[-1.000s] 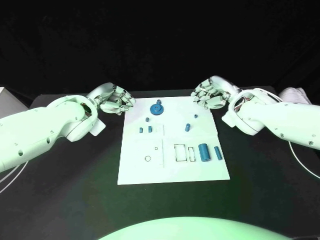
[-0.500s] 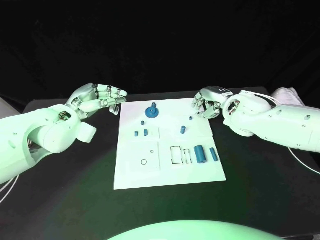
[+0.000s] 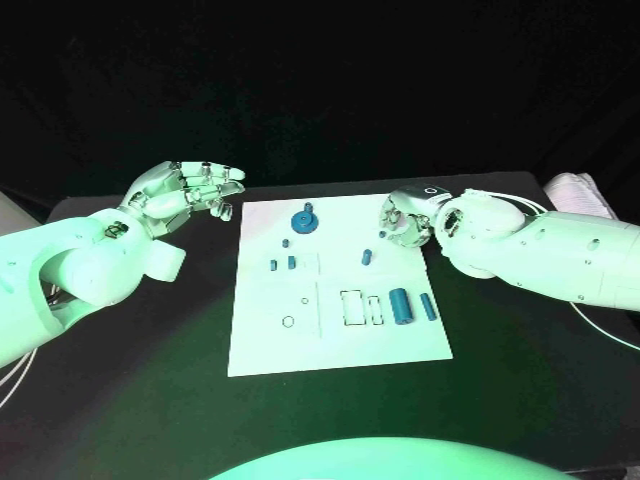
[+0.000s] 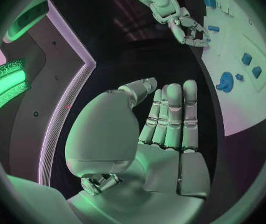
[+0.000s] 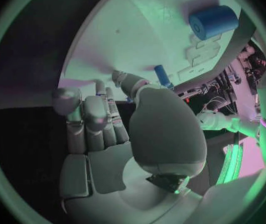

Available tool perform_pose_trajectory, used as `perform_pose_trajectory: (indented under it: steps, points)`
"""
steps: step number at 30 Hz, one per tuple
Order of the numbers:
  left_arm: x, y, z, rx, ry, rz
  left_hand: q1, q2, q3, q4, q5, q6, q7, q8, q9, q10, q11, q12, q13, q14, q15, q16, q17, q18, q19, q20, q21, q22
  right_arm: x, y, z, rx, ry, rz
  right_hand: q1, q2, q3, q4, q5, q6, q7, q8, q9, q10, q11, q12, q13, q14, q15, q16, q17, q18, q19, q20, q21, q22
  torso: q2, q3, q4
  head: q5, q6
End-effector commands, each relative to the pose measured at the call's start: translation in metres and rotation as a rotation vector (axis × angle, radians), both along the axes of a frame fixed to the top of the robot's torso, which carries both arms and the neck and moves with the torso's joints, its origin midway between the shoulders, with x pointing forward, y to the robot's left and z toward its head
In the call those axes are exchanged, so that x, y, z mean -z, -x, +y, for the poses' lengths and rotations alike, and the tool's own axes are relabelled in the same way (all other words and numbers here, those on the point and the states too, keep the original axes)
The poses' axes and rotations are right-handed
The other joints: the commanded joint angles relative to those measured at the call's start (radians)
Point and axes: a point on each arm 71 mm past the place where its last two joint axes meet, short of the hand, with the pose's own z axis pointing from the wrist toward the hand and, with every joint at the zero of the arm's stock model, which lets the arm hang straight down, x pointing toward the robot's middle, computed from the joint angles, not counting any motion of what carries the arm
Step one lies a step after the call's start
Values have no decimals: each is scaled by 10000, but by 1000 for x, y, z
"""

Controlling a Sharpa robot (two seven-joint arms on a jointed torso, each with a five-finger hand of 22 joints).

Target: Assemble the parts on the task board

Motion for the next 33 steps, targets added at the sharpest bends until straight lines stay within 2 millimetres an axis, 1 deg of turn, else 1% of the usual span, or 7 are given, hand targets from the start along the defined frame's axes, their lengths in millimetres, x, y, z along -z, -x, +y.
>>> perform_pose_trajectory:
  steps: [1,10,13,15,19,29,33]
  points:
    - [-2,1,0,138,423,-49,-90,24,-78,4,64,-71,-1,56,10,-96,1,52,12,-68,16,-57,-12,72,-49,24,-44,-16,5,2,4,-170,413,232,85,7,98,27,-17,118,-21,29,36,104,-21,45,12,522,26,283,195,-126,148,22,282,299,5,8,-22,33,-31]
    - [-2,0,3,43,360,-1,-76,33,-79,1,68,-75,1,59,11,-98,0,58,13,-68,14,-62,-17,73,-43,23,-57,-26,5,5,11,-366,271,248,182,117,358,6,19,276,-69,116,141,292,-66,61,26,498,-5,777,501,-210,293,0,810,870,4,17,-17,54,-75]
    - [-1,0,4,33,338,17,-76,33,-79,1,68,-75,1,59,11,-98,0,58,13,-68,14,-62,-17,73,-43,23,-57,-26,5,6,13,-415,227,252,201,148,443,-7,-10,325,-84,149,179,350,-85,62,31,499,-16,929,600,-234,328,-8,955,1028,2,17,-28,60,-81]
    - [-1,0,4,27,324,28,-63,37,-79,-5,70,-78,2,61,11,-101,0,62,13,-68,12,-65,-20,74,-37,22,-64,-32,5,6,14,-438,215,265,263,242,574,-33,-102,386,-105,188,221,412,-107,65,36,509,-36,1097,721,-270,397,-20,1161,1250,-2,18,-33,64,-89]
    - [-1,0,4,10,293,48,-49,45,-78,-9,71,-81,3,63,11,-103,0,66,14,-65,10,-67,-22,75,-30,21,-72,-39,6,6,15,-439,230,301,318,332,754,-88,-151,453,-122,240,289,482,-127,53,37,506,-51,1291,839,-302,441,-35,1361,1470,-1,19,-30,61,-96]
    - [-1,0,5,-11,201,69,-32,57,-77,-14,73,-87,7,65,11,-107,1,71,14,-59,8,-68,-26,76,-19,20,-80,-47,12,5,19,-419,348,454,348,466,929,-161,-169,542,-140,320,389,602,-159,57,50,498,-76,1486,939,-351,511,-49,1646,1784,11,19,-21,60,-127]
    - [-1,0,5,-4,164,75,-21,62,-76,-18,73,-90,8,66,11,-108,1,74,15,-54,7,-68,-27,77,-12,19,-83,-51,14,5,21,-407,364,462,345,530,974,-175,-173,579,-149,354,426,640,-172,58,55,493,-88,1537,962,-365,529,-53,1725,1873,1,28,-25,58,-149]
